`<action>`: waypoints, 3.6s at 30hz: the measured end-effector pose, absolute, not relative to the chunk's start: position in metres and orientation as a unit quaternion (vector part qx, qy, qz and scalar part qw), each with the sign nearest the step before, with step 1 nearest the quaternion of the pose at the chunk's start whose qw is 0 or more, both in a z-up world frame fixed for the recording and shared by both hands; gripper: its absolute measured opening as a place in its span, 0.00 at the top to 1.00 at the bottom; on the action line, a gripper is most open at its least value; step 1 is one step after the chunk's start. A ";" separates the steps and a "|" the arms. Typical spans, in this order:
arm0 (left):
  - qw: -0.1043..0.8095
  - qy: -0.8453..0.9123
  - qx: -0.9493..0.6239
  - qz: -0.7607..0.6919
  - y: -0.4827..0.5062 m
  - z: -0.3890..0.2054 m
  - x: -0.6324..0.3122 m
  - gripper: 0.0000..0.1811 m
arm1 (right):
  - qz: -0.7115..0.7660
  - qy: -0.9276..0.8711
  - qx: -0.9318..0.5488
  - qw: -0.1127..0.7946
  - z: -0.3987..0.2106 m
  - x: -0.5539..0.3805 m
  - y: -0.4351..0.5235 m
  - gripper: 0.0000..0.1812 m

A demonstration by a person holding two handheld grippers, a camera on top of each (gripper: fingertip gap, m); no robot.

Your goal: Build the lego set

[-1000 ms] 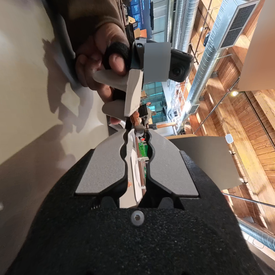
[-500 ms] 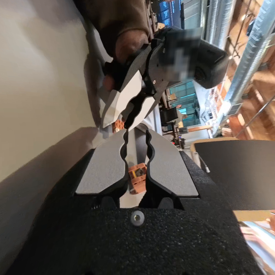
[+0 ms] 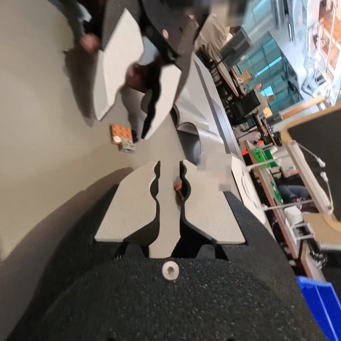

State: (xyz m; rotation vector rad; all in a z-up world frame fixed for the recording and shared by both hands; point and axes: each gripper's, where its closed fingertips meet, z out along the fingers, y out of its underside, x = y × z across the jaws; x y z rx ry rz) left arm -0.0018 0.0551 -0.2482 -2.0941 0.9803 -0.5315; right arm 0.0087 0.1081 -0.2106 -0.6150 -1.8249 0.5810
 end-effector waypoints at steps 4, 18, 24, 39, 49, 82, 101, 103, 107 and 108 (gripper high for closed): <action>0.455 0.288 -0.812 -0.227 0.083 -0.223 -0.020 0.72 | 0.240 -0.742 -0.331 0.531 -0.209 0.006 0.134 0.88; 0.410 0.185 -0.871 -0.198 0.173 -0.238 0.000 0.72 | 0.258 -0.713 -0.336 0.559 -0.186 0.041 0.158 0.91; 0.414 0.246 -0.863 -0.151 0.170 -0.223 0.014 0.72 | 0.282 -0.710 -0.314 0.564 -0.182 0.052 0.149 0.92; 0.299 0.307 -0.903 0.022 0.190 -0.248 -0.042 0.70 | 0.270 -0.741 -0.340 0.513 -0.214 0.039 0.136 0.92; 0.226 0.292 -0.929 0.016 0.183 -0.260 -0.060 0.69 | 0.253 -0.760 -0.322 0.504 -0.222 0.041 0.131 0.92; 0.270 0.252 -0.924 0.097 0.127 -0.229 -0.118 0.76 | 0.249 -0.759 -0.318 0.511 -0.221 0.041 0.130 0.92; 0.346 0.138 -0.915 0.155 0.102 -0.217 -0.171 0.76 | 0.241 -0.758 -0.307 0.522 -0.221 0.040 0.129 0.92; 0.356 0.115 -0.912 0.169 0.096 -0.217 -0.180 0.76 | 0.237 -0.760 -0.305 0.524 -0.222 0.040 0.129 0.92; 0.388 0.031 -0.907 0.161 0.081 -0.215 -0.194 0.76 | 0.231 -0.762 -0.300 0.525 -0.223 0.039 0.128 0.92; 0.395 0.011 -0.905 0.155 0.077 -0.215 -0.196 0.76 | 0.230 -0.762 -0.299 0.526 -0.223 0.039 0.128 0.92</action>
